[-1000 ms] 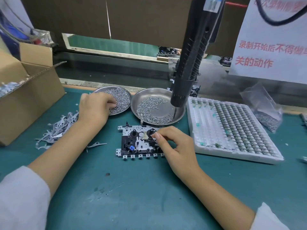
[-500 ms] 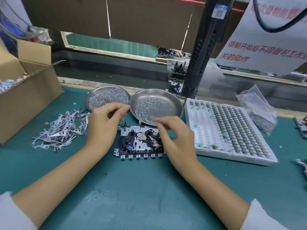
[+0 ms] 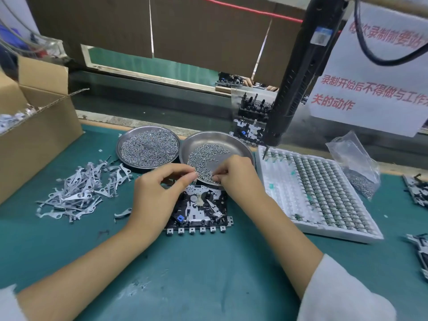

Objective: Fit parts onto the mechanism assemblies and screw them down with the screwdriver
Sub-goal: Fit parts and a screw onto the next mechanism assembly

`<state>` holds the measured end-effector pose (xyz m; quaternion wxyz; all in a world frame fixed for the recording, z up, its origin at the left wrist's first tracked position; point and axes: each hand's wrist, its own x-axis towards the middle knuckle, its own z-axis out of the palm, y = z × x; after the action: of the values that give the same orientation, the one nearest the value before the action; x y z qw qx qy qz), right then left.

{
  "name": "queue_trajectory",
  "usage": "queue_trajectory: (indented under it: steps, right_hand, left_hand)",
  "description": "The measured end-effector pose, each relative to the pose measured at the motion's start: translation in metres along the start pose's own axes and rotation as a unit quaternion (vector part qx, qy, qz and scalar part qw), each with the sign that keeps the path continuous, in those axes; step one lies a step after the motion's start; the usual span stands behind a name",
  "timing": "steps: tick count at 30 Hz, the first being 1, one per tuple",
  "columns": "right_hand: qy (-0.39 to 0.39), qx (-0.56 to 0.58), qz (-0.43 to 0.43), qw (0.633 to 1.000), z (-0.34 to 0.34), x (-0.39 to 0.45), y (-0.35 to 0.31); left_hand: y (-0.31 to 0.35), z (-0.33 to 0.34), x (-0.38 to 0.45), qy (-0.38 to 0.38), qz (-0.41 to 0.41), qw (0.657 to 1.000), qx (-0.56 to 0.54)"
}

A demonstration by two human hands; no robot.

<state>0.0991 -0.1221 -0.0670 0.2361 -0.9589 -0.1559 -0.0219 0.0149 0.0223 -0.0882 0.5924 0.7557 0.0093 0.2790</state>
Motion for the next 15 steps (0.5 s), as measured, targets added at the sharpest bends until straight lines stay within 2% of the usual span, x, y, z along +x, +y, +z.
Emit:
queue_trajectory:
  steps: [7,11,15]
  right_hand:
    - [0.105,0.136,-0.043,0.984,-0.002,-0.015,0.005]
    - [0.137,0.224,-0.042,0.964,-0.001,-0.024,0.008]
    - [0.136,0.236,-0.042,0.961,0.001,-0.025,0.01]
  left_hand:
    - [0.005,0.002,-0.006,-0.005,0.035,0.999,0.001]
    - [0.004,0.004,-0.008,-0.01,0.038,0.999,-0.007]
    - [0.003,0.005,-0.008,-0.016,0.034,0.999,-0.004]
